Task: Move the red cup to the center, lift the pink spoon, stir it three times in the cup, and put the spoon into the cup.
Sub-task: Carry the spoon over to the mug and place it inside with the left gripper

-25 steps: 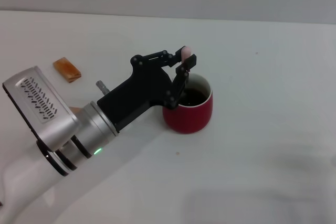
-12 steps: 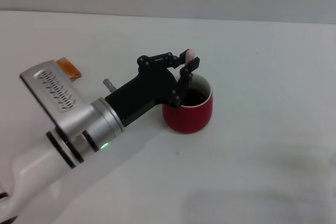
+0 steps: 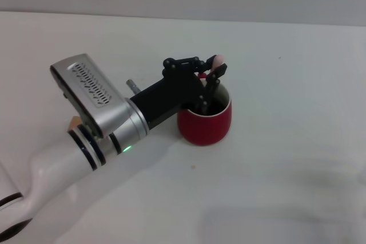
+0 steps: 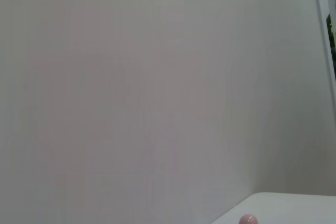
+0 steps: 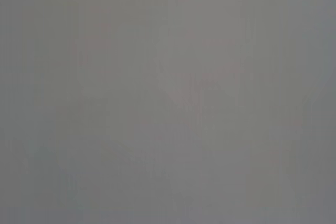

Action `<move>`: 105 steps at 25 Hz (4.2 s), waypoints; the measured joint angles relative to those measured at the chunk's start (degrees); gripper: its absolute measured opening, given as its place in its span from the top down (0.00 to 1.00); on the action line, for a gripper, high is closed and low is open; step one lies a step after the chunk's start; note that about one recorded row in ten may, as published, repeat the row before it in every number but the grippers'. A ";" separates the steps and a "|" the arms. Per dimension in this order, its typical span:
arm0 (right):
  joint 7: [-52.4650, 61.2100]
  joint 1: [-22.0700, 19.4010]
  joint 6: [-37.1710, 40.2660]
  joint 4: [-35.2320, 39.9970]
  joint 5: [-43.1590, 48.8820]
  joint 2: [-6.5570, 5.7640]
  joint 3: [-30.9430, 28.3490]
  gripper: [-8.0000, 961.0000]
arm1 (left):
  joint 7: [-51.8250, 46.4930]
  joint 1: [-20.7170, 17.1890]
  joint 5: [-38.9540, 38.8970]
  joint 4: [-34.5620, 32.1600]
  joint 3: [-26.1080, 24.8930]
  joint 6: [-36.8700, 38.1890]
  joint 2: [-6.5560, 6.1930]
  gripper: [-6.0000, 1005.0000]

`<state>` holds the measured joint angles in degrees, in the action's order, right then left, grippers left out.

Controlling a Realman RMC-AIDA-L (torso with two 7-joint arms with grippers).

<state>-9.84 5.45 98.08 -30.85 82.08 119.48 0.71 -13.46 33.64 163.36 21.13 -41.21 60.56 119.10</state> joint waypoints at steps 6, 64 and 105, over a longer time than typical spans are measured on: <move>0.00 0.06 -0.02 0.00 0.00 0.02 0.02 0.99 | 0.08 0.79 0.02 1.28 0.42 -1.08 -0.01 0.85; 0.00 1.46 -2.22 -0.34 0.00 0.03 0.07 0.99 | 5.15 -7.01 -0.29 8.01 1.72 -0.90 -0.78 0.85; 0.00 1.88 -3.50 -0.35 0.00 0.01 0.07 0.99 | 4.37 -8.70 -0.04 8.71 1.05 -1.83 -0.91 0.83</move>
<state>-9.84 7.33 94.57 -31.20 82.08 119.49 0.79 -9.09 24.93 163.32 29.84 -40.16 58.73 118.20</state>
